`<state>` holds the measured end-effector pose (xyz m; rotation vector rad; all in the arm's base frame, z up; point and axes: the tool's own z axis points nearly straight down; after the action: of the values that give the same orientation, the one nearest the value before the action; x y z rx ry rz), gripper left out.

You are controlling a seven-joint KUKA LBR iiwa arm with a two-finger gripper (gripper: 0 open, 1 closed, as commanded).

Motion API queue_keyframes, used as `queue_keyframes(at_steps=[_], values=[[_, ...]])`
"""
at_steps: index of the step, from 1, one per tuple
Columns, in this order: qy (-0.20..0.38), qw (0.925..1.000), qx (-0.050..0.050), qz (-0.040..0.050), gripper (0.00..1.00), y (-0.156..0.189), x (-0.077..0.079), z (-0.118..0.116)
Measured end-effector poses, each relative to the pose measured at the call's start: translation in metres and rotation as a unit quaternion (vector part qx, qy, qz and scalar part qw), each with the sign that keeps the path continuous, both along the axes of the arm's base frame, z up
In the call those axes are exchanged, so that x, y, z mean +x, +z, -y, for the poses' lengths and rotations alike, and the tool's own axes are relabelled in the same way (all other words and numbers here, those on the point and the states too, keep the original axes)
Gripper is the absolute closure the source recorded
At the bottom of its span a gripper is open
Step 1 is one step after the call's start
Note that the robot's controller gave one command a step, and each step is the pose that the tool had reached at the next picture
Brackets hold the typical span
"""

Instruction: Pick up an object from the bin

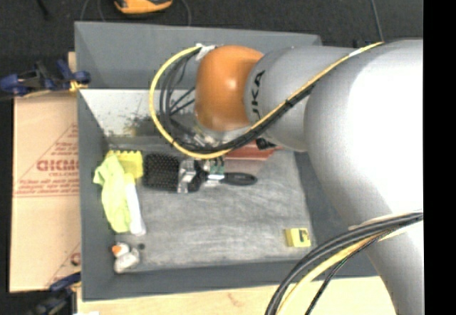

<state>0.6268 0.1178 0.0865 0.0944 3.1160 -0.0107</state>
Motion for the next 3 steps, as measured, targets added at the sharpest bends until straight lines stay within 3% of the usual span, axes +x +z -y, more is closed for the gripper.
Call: queue_keyframes(at_steps=[3], values=[[-0.001,1.0,0.002,0.0014,1.0,0.0086,-0.0032,0.0033]])
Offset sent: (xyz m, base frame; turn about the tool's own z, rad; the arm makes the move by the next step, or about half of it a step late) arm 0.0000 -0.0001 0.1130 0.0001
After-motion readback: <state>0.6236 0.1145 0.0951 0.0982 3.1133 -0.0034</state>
